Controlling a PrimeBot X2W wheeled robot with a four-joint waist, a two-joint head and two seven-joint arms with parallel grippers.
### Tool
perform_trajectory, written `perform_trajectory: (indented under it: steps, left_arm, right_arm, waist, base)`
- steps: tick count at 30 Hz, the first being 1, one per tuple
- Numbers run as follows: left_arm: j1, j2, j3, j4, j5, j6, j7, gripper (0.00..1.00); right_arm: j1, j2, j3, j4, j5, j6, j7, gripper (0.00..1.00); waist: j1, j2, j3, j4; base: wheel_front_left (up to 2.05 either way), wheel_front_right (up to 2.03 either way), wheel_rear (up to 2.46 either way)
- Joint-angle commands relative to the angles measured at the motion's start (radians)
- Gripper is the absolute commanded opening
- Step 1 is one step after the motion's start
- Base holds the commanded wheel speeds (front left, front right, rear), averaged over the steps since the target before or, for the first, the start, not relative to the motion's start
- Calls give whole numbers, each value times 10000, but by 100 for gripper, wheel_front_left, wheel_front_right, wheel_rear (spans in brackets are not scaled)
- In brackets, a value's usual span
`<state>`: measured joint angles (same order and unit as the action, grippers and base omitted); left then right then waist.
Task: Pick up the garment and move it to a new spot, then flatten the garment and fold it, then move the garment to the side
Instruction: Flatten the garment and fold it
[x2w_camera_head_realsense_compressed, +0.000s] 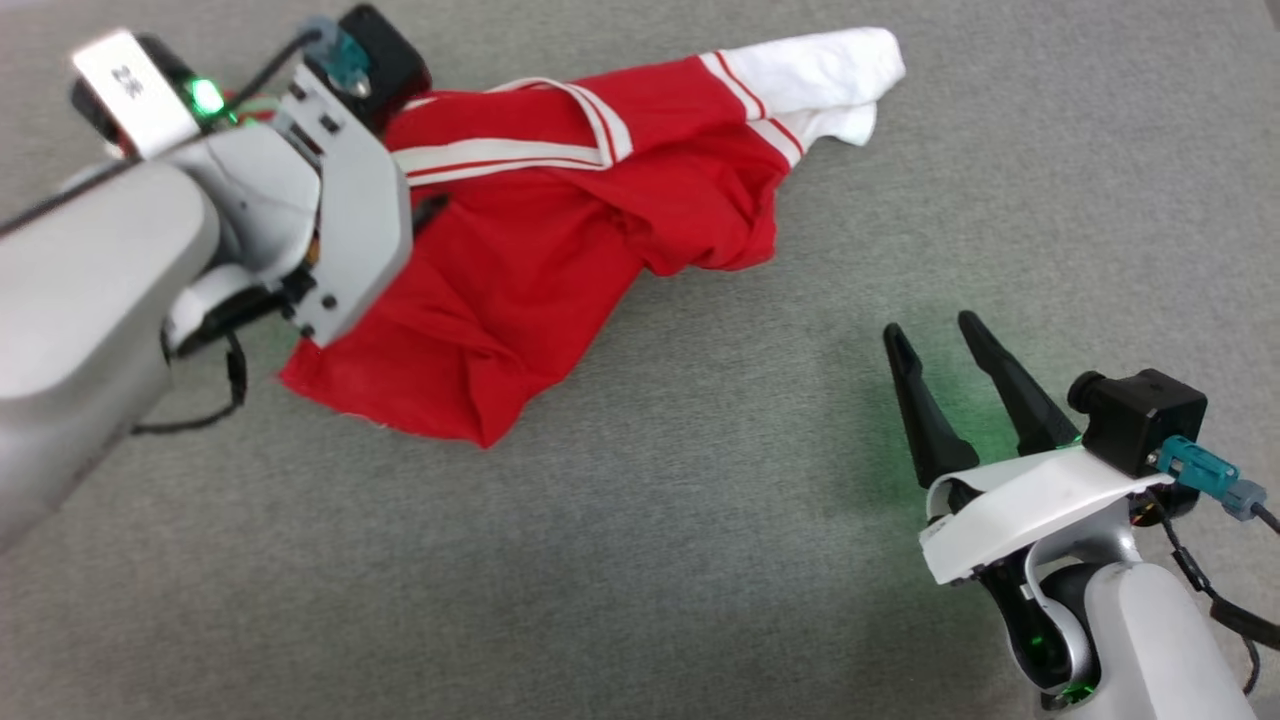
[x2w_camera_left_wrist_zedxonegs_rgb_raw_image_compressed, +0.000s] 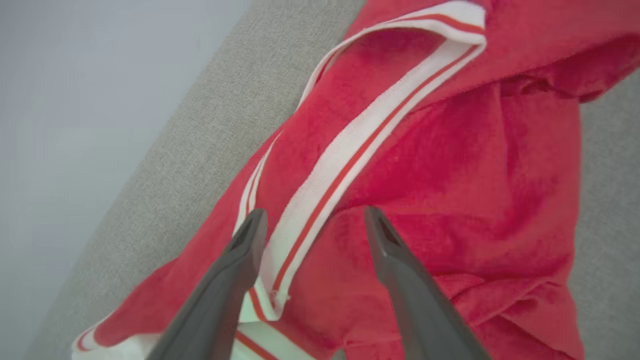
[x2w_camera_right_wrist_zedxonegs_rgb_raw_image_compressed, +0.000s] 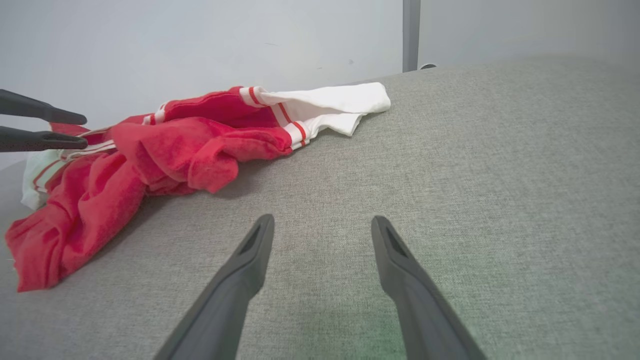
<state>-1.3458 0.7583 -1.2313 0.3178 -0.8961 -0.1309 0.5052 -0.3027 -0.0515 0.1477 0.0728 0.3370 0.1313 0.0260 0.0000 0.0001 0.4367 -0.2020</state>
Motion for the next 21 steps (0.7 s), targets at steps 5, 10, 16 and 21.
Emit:
perform_trajectory:
  steps: [5,10,16,21]
  left_arm:
    - [-398,-76,-334,447,258,5,-75,100]
    - [-368,-60,-458,589,233,5,-31,100]
    - [-272,-166,-493,701,239,5,-213,0]
    - [-338,-254,-494,976,-23,4,-458,0]
  right_arm:
    - [-171,11,162,217,180,-11,-222,100]
    - [-116,14,149,381,245,-11,-364,100]
    - [-167,15,232,473,315,-11,-415,100]
    - [-251,15,306,496,341,-11,-456,100]
  waist:
    - [0,-1,226,-440]
    - [0,-1,198,-551]
    - [0,-1,135,-538]
    - [0,-1,160,-557]
  base:
    - [0,0,0]
    - [0,0,0]
    - [0,0,0]
    - [0,0,0]
